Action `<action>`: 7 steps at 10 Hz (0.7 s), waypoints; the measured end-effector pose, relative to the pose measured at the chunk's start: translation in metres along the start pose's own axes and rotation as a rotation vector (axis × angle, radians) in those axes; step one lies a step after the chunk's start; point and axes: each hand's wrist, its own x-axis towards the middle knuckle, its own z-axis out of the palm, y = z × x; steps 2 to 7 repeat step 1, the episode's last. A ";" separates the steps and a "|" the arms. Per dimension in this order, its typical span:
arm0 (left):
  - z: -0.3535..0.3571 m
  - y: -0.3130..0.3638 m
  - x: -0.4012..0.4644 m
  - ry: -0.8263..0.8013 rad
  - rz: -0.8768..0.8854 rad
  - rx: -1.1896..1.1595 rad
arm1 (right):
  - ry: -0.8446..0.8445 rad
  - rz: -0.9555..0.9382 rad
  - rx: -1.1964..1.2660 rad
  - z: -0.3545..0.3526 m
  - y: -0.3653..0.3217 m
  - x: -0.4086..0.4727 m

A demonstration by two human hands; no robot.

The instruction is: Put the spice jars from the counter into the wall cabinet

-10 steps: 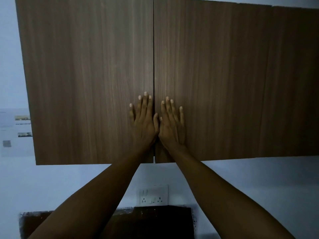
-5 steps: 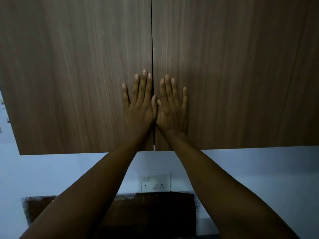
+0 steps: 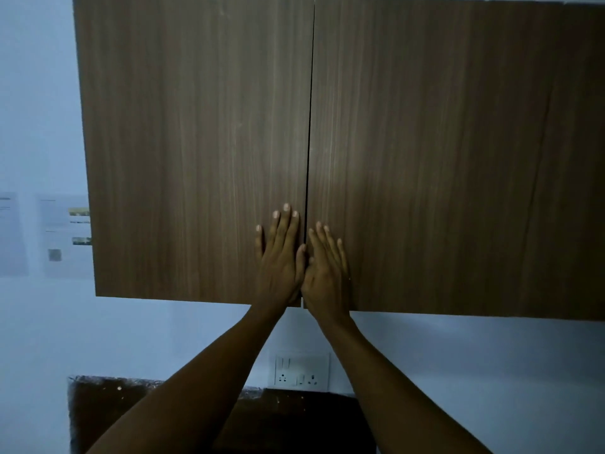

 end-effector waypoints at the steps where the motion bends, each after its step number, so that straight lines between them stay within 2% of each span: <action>1: -0.017 0.006 0.014 0.008 0.013 -0.001 | 0.107 0.089 0.196 -0.033 -0.019 0.009; 7: -0.017 0.006 0.014 0.008 0.013 -0.001 | 0.107 0.089 0.196 -0.033 -0.019 0.009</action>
